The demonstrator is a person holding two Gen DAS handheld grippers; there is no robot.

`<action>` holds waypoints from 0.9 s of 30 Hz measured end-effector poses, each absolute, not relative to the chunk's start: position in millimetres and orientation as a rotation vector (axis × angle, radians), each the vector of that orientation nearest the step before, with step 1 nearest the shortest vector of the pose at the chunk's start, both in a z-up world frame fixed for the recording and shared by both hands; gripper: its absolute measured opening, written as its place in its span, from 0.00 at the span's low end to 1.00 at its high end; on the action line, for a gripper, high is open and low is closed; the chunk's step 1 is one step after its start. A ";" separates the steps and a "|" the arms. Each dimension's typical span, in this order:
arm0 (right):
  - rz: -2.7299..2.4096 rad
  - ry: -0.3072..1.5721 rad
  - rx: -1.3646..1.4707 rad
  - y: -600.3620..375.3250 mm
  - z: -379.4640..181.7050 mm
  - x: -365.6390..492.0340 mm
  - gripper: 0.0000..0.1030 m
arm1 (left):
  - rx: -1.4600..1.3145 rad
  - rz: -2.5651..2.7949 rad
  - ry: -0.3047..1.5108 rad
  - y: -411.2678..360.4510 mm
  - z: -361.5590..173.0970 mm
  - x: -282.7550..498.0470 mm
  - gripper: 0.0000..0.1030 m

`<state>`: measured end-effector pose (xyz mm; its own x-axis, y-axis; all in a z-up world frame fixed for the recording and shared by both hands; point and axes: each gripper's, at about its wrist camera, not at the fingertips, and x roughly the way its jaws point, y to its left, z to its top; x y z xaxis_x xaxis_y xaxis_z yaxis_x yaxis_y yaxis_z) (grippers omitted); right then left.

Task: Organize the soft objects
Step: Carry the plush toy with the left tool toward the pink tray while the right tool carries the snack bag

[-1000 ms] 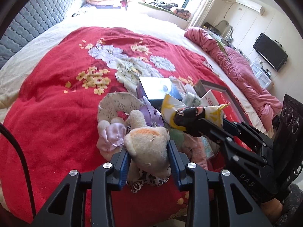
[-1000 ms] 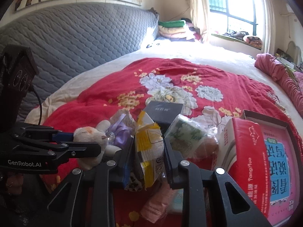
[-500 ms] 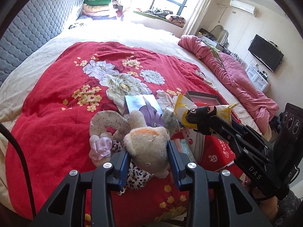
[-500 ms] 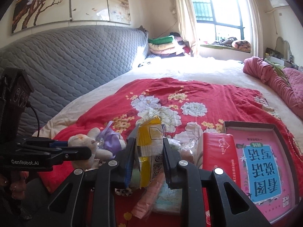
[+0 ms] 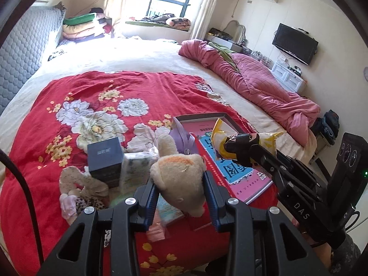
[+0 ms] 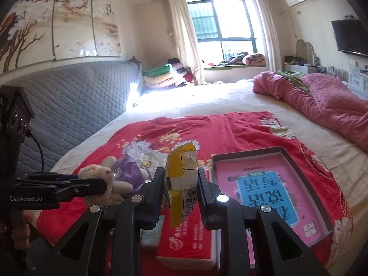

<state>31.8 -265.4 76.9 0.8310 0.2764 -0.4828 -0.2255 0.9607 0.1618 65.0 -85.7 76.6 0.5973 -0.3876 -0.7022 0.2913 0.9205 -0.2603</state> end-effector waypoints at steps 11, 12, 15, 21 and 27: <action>0.124 0.517 0.172 -330.8 69.7 27.6 0.27 | -0.031 -0.469 0.877 -158.9 71.7 76.6 0.37; 0.114 0.519 0.179 -334.8 68.6 28.0 0.27 | -0.024 -0.471 0.880 -164.3 70.0 77.8 0.37; 0.086 0.527 0.197 -346.5 64.3 29.9 0.27 | 0.002 -0.481 0.899 -180.4 62.0 83.4 0.37; 0.028 0.561 0.259 -375.2 47.2 34.5 0.27 | 0.047 -0.501 0.936 -207.7 44.7 92.2 0.37; -0.025 0.606 0.339 -400.8 26.7 39.1 0.27 | 0.105 -0.521 0.977 -236.7 25.7 99.0 0.37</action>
<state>39.1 -400.8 26.7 0.8234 0.0752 -0.5624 0.1220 0.9445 0.3049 99.0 -236.7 25.7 0.4476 -0.3733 -0.8126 0.4660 0.8729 -0.1443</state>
